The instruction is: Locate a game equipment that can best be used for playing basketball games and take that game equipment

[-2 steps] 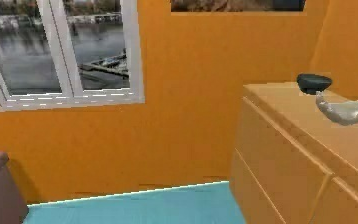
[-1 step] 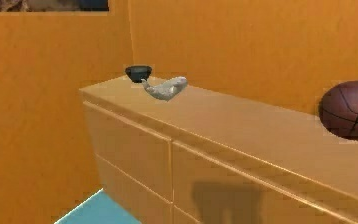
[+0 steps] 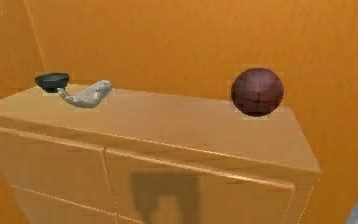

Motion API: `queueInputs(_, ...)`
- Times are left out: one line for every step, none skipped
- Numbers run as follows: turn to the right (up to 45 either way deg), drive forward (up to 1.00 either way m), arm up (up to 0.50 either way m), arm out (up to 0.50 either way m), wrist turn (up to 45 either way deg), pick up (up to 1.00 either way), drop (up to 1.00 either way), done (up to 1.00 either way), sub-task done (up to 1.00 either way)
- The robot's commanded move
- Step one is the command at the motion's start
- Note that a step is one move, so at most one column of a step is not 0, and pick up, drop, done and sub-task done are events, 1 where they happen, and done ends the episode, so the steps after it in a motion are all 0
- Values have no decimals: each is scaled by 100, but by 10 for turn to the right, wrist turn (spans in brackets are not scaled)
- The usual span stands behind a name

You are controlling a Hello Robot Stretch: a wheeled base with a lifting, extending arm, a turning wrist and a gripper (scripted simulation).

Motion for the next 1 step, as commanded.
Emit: queueInputs(30, 0, 0, 0, 0, 0, 0, 0, 0)
